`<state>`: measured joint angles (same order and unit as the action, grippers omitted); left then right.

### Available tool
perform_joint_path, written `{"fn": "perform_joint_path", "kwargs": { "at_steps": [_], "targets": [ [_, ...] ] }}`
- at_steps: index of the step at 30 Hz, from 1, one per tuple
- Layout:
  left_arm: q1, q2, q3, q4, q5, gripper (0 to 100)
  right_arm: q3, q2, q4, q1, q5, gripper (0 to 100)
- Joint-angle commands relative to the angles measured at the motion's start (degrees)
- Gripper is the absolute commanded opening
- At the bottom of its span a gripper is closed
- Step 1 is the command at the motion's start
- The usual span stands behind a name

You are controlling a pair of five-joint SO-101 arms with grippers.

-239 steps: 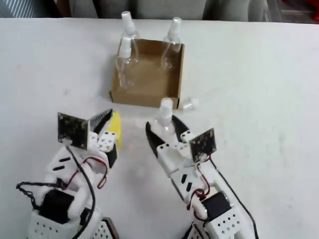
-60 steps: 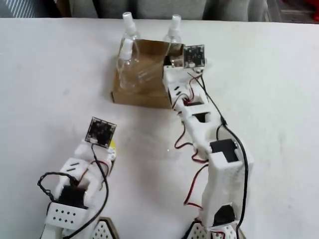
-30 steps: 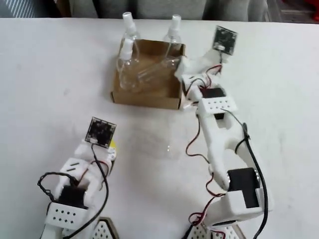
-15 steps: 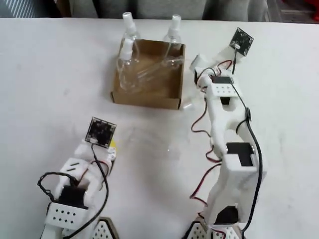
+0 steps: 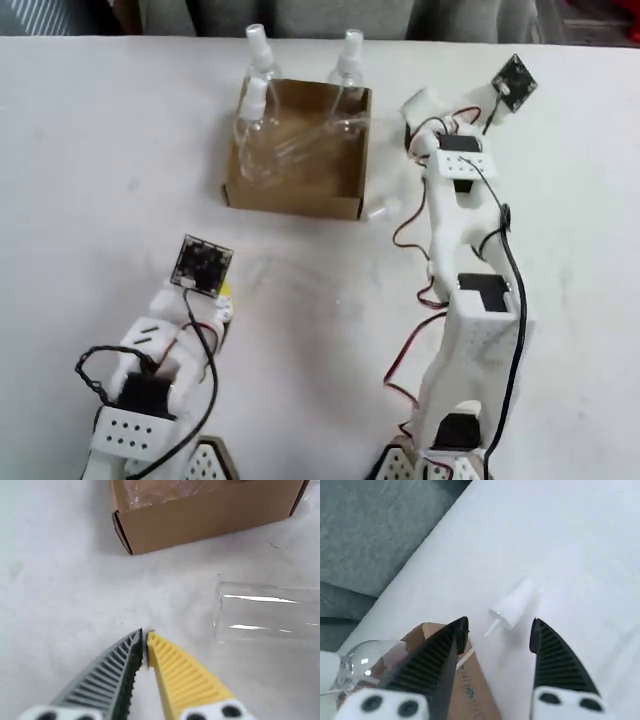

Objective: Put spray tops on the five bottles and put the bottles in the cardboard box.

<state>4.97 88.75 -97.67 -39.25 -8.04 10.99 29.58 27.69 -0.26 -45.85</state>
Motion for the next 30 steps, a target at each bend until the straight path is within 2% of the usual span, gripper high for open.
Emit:
{"fn": "perform_joint_path", "kwargs": {
  "at_steps": [1, 12, 27, 30],
  "targets": [
    [-0.6, 0.4, 0.3, -0.1, -0.3, 2, 3.3, 0.6, 0.2, 0.1, -2.8, 17.0],
    [-0.6, 0.4, 0.3, -0.2, -0.3, 2, 22.0, 17.8, -0.7, 0.0, -7.1, 17.0],
    [-0.6, 0.4, 0.3, -0.2, -0.4, 2, 57.1, 40.5, 15.9, -0.3, -7.0, 16.3],
    [-0.6, 0.4, 0.3, -0.2, -0.4, 2, 62.9, 43.6, 18.9, -0.2, -7.0, 8.7]
  ]
}}
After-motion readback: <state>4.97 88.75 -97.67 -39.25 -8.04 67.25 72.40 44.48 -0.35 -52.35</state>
